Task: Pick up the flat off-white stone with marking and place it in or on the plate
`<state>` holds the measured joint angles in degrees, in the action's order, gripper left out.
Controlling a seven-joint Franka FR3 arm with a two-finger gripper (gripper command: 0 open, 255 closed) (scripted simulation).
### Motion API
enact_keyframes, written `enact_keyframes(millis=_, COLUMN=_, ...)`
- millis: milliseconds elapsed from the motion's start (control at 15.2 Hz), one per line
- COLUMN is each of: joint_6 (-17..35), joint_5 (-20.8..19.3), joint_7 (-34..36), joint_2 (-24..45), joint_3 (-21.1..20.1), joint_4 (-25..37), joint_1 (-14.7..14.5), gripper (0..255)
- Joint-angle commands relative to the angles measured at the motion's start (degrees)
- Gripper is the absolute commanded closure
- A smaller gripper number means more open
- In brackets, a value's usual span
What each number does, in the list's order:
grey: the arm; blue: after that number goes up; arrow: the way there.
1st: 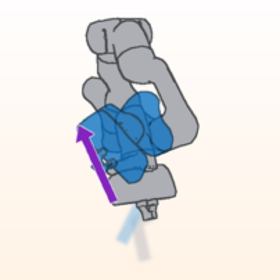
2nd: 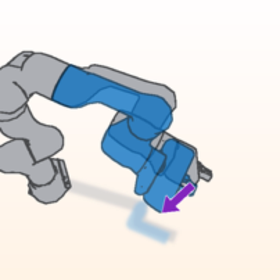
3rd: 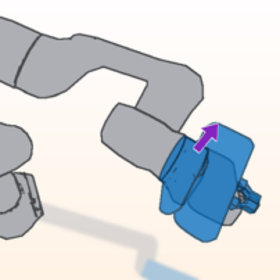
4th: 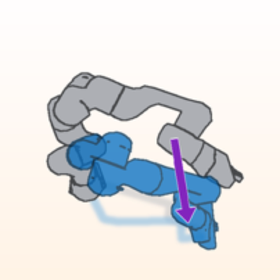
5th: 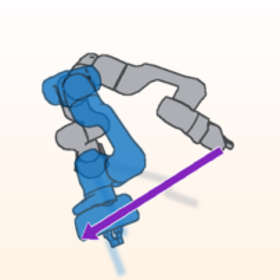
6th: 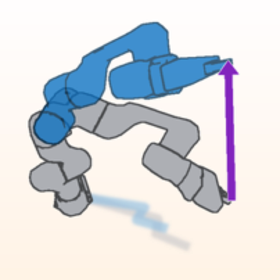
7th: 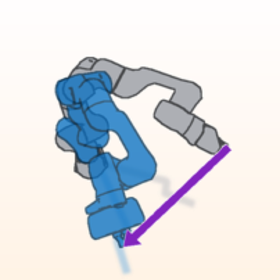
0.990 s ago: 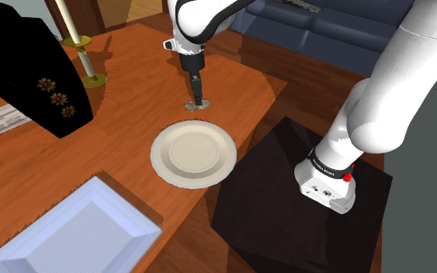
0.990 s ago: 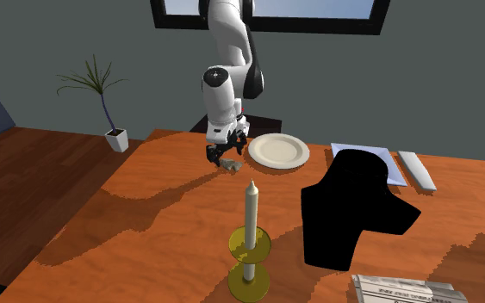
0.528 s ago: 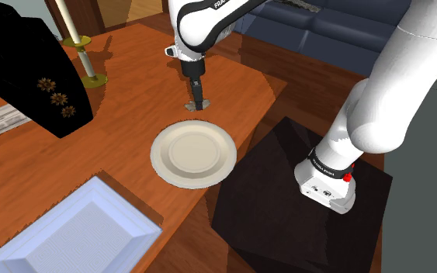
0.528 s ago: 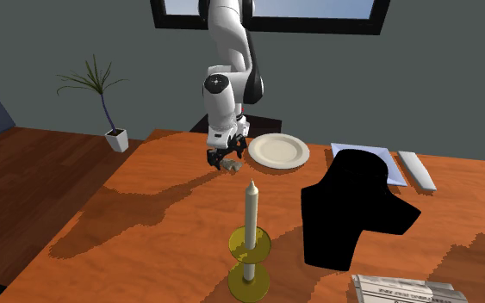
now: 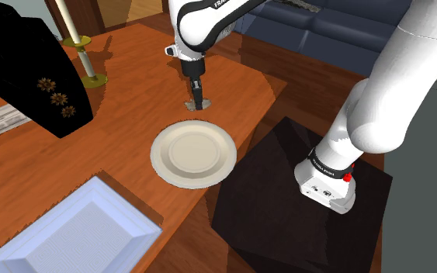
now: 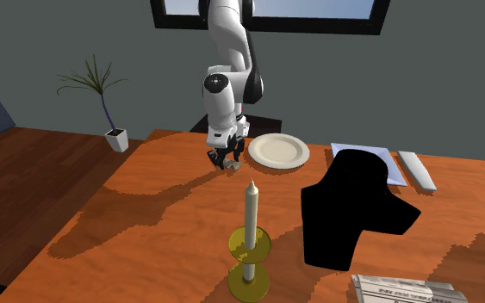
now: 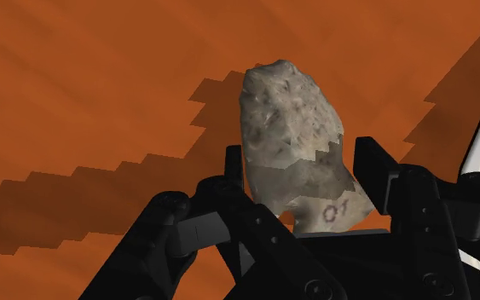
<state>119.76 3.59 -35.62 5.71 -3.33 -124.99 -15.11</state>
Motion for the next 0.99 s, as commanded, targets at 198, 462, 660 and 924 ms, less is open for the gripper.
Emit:
enact_keyframes(millis=198, joint_6=0.0, joint_5=0.0, joint_7=0.0, joint_2=0.1, joint_3=0.0, joint_4=-0.1, joint_1=0.0, gripper=255)
enact_keyframes(millis=462, joint_6=-2.3, joint_5=0.0, joint_7=0.1, joint_2=-1.2, joint_3=0.0, joint_4=0.8, joint_1=0.0, gripper=255)
enact_keyframes(millis=660, joint_6=-4.5, joint_5=0.0, joint_7=0.2, joint_2=-2.4, joint_3=0.0, joint_4=1.9, joint_1=0.0, gripper=255)
enact_keyframes(millis=924, joint_6=-7.4, joint_5=0.0, joint_7=0.3, joint_2=-3.9, joint_3=0.0, joint_4=3.4, joint_1=0.0, gripper=255)
